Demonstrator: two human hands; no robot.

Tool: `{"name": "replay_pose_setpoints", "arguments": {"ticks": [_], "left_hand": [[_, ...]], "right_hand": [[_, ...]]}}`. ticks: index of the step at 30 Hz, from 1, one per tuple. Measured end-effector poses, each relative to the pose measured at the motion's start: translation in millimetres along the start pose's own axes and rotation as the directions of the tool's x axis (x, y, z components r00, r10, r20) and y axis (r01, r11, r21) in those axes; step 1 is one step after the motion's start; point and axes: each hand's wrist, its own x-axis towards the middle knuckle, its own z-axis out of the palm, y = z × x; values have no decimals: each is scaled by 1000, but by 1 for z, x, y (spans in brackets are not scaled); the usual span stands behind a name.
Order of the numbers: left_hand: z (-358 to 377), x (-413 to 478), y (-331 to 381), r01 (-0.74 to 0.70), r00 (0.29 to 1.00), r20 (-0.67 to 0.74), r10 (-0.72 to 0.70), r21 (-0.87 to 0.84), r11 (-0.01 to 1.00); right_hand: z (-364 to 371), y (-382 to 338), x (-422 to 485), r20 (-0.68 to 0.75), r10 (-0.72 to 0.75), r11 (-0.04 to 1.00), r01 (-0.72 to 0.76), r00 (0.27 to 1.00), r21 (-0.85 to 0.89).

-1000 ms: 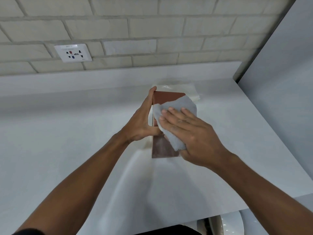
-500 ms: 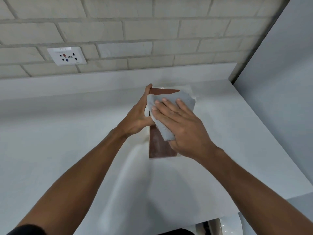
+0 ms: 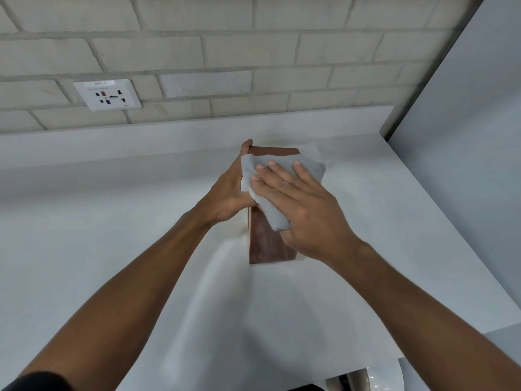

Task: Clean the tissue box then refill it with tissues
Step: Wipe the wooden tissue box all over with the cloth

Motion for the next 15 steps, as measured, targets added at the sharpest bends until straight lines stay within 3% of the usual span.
{"name": "replay_pose_setpoints", "arguments": {"ticks": [8, 15], "left_hand": [[-1, 7, 3, 28, 1000, -11, -29, -77, 997], [-4, 7, 8, -1, 1000, 26, 2, -17, 1000]], "right_hand": [[-9, 25, -29, -115, 230, 971, -220, 967, 91], [-2, 17, -15, -11, 55, 995, -56, 998, -84]]}}
